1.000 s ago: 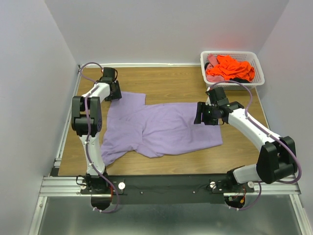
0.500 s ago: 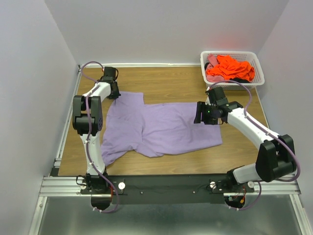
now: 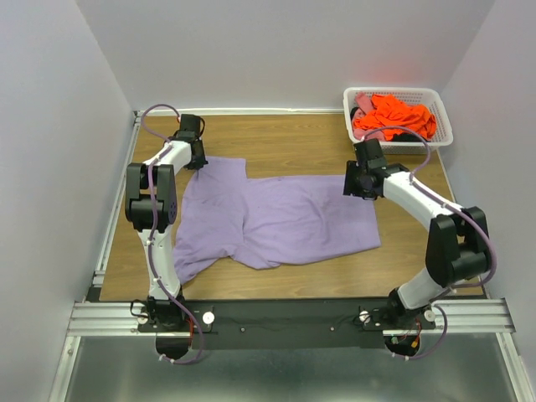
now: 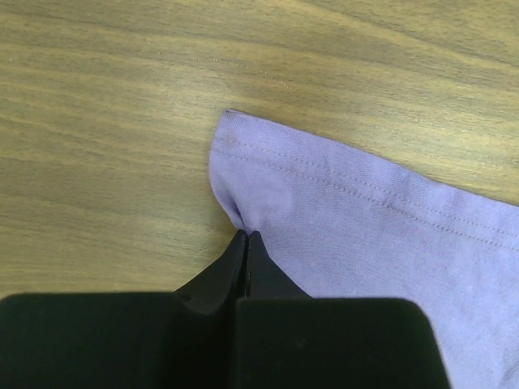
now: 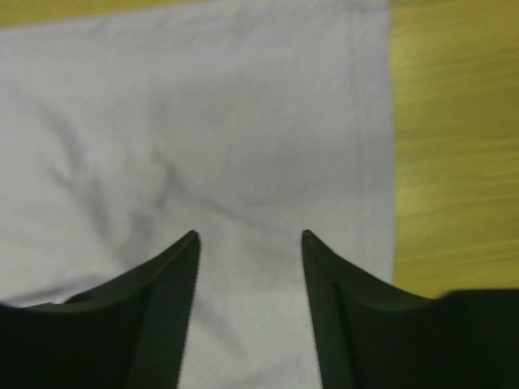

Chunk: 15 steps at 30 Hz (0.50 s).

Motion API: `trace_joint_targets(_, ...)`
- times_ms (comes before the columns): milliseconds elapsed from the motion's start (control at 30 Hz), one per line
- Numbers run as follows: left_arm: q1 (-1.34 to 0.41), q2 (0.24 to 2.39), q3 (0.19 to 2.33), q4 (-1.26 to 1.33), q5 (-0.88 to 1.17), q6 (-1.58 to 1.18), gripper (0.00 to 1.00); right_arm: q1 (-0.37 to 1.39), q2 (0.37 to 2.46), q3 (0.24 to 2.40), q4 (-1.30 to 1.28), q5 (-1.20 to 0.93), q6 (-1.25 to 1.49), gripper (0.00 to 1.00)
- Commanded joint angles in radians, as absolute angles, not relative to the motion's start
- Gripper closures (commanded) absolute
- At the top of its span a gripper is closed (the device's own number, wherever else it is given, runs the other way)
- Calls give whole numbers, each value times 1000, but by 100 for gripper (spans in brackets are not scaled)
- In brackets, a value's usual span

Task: Fold and stack the t-shirts
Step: Flatten the tshirt out

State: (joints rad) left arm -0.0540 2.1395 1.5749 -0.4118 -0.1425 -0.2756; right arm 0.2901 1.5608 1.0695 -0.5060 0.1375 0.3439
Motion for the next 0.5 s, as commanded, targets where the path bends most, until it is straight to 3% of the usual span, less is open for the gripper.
trace_joint_targets(0,-57,2152,1543,-468,-157,-267,100,242,1640,1112,-387,288,334,46)
trace_joint_targets(100,-55,2149,1557,-474,-146,-271,100,184,1687,1115,-313,255,327,50)
trace_joint_targets(467,-57,2143,1568,-466,-117,-278,100,78,1877,1215,-141,178,312,50)
